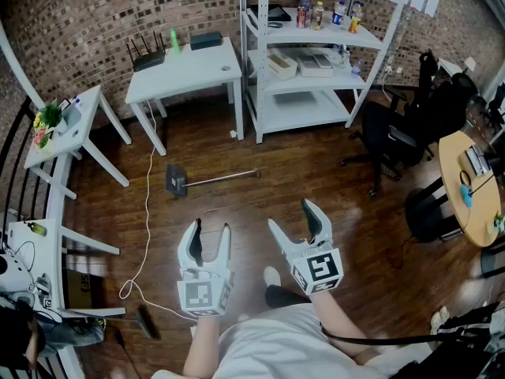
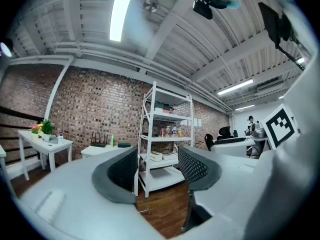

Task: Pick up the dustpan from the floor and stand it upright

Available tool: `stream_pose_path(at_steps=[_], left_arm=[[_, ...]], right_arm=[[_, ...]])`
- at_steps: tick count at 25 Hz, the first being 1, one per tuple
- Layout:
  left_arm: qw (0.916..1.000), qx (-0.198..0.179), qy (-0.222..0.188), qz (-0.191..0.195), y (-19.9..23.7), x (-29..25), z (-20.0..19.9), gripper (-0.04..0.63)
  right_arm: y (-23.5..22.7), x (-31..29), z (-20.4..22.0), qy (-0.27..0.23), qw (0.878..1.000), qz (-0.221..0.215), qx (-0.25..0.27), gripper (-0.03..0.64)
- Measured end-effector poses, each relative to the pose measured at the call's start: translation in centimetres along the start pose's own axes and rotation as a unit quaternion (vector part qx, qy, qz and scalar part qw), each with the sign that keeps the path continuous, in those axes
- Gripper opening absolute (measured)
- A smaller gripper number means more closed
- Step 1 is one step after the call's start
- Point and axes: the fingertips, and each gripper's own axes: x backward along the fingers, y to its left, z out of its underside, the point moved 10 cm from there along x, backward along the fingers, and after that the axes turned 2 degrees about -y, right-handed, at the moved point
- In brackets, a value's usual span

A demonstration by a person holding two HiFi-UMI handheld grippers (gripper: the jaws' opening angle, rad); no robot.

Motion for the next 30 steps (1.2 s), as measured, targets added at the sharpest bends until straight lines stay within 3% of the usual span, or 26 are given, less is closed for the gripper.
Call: stream_pose_path(at_steps=[7, 14, 23, 30], left_arm=[[0.9999, -0.007, 0.007, -0.009, -0.9, -10.6, 1.0, 0.258], [0.9983, -0.013, 0.056, -0.014, -0.2, -17.3, 3.2, 0.258], [0.9985, -0.001, 0.054, -0.002, 9.9, -29.5, 5.3, 0.258], [0.9977, 0.014, 0.065, 0.01, 19.5, -38.9, 7.2, 0.256]], right_arm=[[-7.9, -7.5, 0.5, 0.003, 1.0, -0.029, -0.01, 0.334], [-11.9, -13.1, 3.9, 0.053, 0.996, -0.044, -0.051, 0.334], [-14.8, -27.6, 6.0, 0.087, 0.995, -0.023, -0.038, 0.334], [-14.1, -40.1, 5.4, 0.115, 0.992, -0.045, -0.002, 0.334]])
